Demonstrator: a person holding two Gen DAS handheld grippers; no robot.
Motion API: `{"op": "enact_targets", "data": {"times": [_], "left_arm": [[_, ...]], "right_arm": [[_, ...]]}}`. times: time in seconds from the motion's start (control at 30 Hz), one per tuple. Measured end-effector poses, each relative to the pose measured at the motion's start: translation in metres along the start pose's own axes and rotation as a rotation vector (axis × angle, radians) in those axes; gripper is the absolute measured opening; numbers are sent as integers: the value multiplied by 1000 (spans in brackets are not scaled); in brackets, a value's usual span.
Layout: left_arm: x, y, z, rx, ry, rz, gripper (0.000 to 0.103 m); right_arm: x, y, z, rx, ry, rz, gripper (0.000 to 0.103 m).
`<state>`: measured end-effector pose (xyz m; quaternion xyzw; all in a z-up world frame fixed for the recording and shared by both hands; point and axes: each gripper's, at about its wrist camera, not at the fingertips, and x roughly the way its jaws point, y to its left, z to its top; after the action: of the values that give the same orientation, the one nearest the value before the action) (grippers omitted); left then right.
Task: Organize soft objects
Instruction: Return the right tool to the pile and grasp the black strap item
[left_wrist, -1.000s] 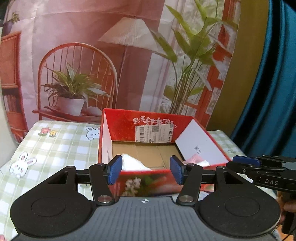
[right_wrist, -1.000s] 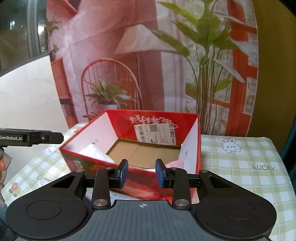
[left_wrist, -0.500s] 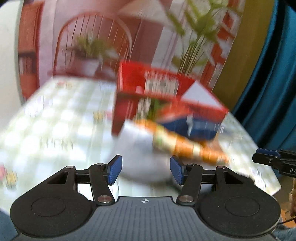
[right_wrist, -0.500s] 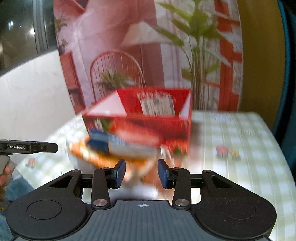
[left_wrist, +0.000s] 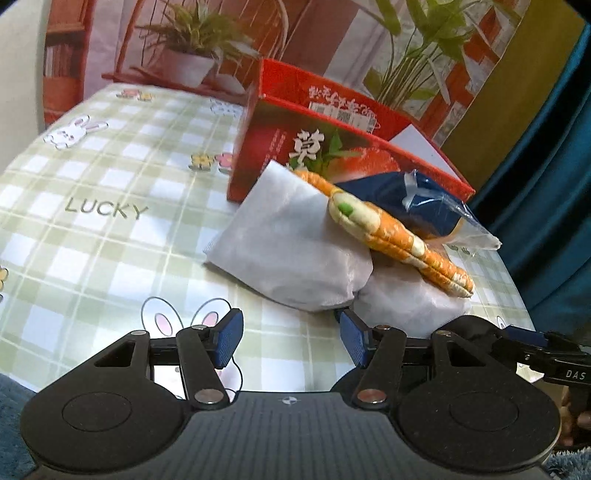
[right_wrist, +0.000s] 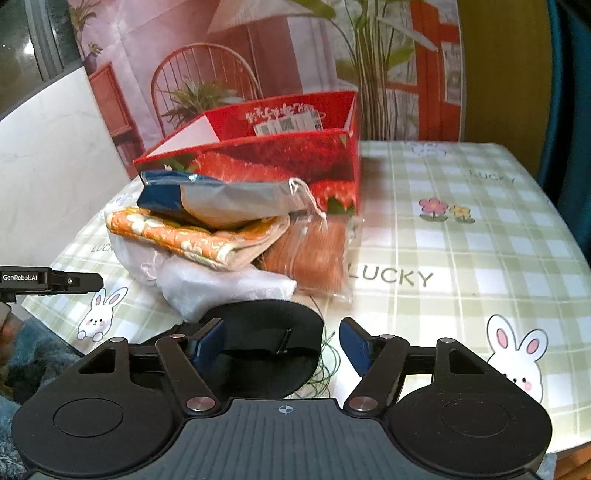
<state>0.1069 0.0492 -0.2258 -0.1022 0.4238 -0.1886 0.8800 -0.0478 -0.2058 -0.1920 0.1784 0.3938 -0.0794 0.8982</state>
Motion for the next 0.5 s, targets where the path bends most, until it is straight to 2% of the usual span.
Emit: {"op": "enact_targets", "data": {"times": [0.17, 0.33, 0.5], "left_arm": [[7, -1, -5, 10, 35, -5, 67], [13, -2, -6, 17, 47, -12, 67], [17, -4, -7, 25, 67, -10, 67]], "right_arm": [[9, -3, -3, 27, 38, 10, 65], [19, -1, -8, 31, 79, 39, 54], [23, 3, -8, 21, 88, 42, 54]]}}
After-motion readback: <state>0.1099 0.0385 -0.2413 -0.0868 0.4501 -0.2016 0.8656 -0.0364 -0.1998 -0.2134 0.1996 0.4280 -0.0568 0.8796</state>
